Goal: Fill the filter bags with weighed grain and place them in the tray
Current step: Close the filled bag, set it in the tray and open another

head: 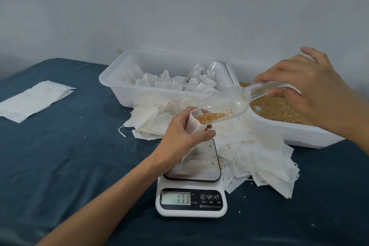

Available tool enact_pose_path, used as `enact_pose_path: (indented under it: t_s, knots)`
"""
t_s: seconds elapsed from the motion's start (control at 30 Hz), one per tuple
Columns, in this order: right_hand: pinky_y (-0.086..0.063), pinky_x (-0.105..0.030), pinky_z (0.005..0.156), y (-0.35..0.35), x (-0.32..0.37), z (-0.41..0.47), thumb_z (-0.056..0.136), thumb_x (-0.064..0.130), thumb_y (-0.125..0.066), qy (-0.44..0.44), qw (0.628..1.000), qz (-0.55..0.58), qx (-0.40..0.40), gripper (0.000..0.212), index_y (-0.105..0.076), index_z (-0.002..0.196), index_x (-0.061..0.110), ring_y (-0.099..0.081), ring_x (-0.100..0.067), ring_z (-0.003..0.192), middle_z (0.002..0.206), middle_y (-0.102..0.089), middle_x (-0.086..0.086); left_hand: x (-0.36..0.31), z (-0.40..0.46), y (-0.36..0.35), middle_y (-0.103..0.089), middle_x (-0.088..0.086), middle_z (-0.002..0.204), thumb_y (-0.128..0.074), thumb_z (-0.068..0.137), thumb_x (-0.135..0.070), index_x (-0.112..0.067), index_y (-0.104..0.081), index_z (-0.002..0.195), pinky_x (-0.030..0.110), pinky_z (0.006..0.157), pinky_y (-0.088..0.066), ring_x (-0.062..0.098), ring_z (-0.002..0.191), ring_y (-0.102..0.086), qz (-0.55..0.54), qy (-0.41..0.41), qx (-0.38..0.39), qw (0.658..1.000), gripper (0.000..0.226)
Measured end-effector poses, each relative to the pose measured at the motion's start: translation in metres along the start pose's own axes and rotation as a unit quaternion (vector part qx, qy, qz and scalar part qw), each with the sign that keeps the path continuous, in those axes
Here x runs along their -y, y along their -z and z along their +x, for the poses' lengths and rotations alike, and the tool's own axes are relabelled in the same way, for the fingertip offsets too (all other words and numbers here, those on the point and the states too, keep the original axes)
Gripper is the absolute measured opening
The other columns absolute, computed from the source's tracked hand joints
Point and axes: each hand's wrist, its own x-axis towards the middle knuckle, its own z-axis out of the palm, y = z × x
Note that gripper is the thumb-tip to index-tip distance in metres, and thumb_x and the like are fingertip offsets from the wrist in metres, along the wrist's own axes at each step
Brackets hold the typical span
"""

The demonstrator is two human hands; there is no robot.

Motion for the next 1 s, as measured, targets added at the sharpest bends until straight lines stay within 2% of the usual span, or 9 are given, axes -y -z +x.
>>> enact_pose_path:
  t_s: [0.13, 0.3, 0.53, 0.67, 0.9, 1.0]
  knots:
    - [-0.018, -0.055, 0.120, 0.0010, 0.0005, 0.0004, 0.092, 0.023, -0.056, -0.008, 1.000, 0.000, 0.011, 0.033, -0.070, 0.121, 0.020, -0.061, -0.027, 0.105, 0.108, -0.068, 0.005, 0.0003, -0.0007, -0.0004, -0.074, 0.003, 0.103, -0.080, 0.087, -0.001, -0.007, -0.064, 0.120, 0.022, 0.081, -0.053, 0.012, 0.094, -0.071, -0.002, 0.000, -0.001, 1.000, 0.037]
    - [-0.019, -0.056, 0.119, 0.0007, 0.0006, 0.0008, 0.092, 0.024, -0.057, -0.007, 1.000, -0.006, 0.003, 0.032, -0.071, 0.120, 0.019, -0.062, -0.030, 0.104, 0.108, -0.069, 0.003, 0.0007, -0.0002, -0.0008, -0.074, 0.002, 0.106, -0.079, 0.087, 0.002, -0.006, -0.063, 0.120, 0.023, 0.083, -0.054, 0.013, 0.094, -0.071, -0.011, 0.001, -0.004, 1.000, 0.038]
    - [-0.019, -0.056, 0.119, 0.0015, 0.0005, 0.0014, 0.091, 0.024, -0.057, -0.001, 1.000, -0.019, -0.003, 0.032, -0.071, 0.120, 0.019, -0.062, -0.029, 0.102, 0.106, -0.069, 0.003, 0.0014, 0.0001, 0.0000, -0.076, 0.004, 0.115, -0.082, 0.085, -0.003, -0.015, -0.063, 0.122, 0.022, 0.083, -0.055, 0.014, 0.098, -0.074, -0.017, -0.002, -0.005, 1.000, 0.043]
    - [-0.018, -0.056, 0.118, 0.0021, 0.0014, 0.0031, 0.091, 0.024, -0.057, 0.002, 1.000, -0.027, -0.008, 0.032, -0.071, 0.119, 0.018, -0.062, -0.031, 0.102, 0.107, -0.070, 0.001, 0.0011, 0.0004, -0.0007, -0.075, 0.003, 0.109, -0.083, 0.077, -0.013, -0.016, -0.065, 0.120, 0.021, 0.082, -0.054, 0.014, 0.097, -0.073, -0.025, -0.001, -0.007, 1.000, 0.047]
    - [-0.017, -0.055, 0.119, 0.0032, 0.0024, 0.0038, 0.090, 0.021, -0.057, 0.010, 0.999, -0.030, -0.013, 0.032, -0.071, 0.119, 0.018, -0.061, -0.031, 0.103, 0.106, -0.069, 0.000, 0.0030, 0.0005, 0.0004, -0.072, 0.004, 0.106, -0.083, 0.081, -0.006, -0.012, -0.065, 0.120, 0.019, 0.083, -0.053, 0.014, 0.097, -0.072, -0.043, 0.003, -0.001, 0.999, 0.043]
    - [-0.018, -0.057, 0.119, 0.0040, 0.0022, 0.0037, 0.091, 0.020, -0.058, 0.011, 0.999, -0.033, -0.018, 0.032, -0.071, 0.119, 0.018, -0.061, -0.031, 0.102, 0.106, -0.069, 0.000, 0.0031, 0.0000, -0.0004, -0.070, 0.003, 0.106, -0.083, 0.077, -0.011, -0.012, -0.065, 0.120, 0.020, 0.083, -0.053, 0.013, 0.096, -0.072, -0.043, 0.004, -0.004, 0.999, 0.046]
